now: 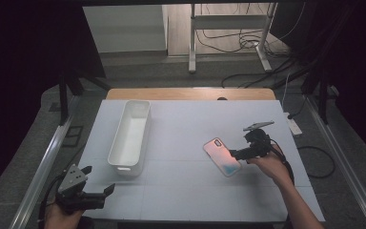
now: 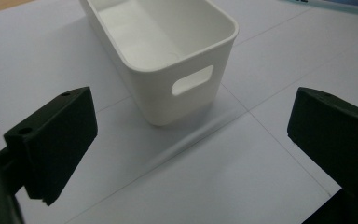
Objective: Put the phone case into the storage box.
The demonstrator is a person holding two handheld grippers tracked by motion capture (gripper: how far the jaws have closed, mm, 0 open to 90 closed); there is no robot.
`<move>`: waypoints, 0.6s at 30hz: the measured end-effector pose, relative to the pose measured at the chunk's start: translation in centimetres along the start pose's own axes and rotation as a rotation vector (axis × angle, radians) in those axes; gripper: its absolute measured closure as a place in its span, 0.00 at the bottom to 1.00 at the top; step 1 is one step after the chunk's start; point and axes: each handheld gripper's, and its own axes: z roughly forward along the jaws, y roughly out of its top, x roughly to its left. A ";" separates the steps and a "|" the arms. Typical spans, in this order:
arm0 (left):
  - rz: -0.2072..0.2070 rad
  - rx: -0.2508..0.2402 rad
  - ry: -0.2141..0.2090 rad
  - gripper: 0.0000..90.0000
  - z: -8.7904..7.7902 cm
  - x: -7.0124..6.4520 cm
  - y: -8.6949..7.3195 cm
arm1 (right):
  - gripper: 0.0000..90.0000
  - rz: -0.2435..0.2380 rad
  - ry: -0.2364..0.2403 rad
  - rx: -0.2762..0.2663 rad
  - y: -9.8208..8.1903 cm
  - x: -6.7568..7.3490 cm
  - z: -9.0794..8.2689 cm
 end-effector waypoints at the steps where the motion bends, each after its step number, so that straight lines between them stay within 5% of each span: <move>1: 0.001 0.000 0.000 0.03 0.0 0.0 0.0 | 0.00 0.001 -0.001 0.008 0.0 0.0 0.1; 18: 0.007 -0.001 -0.001 0.03 0.0 -0.1 0.0 | 0.00 -0.033 -0.004 0.079 -0.9 0.4 2.5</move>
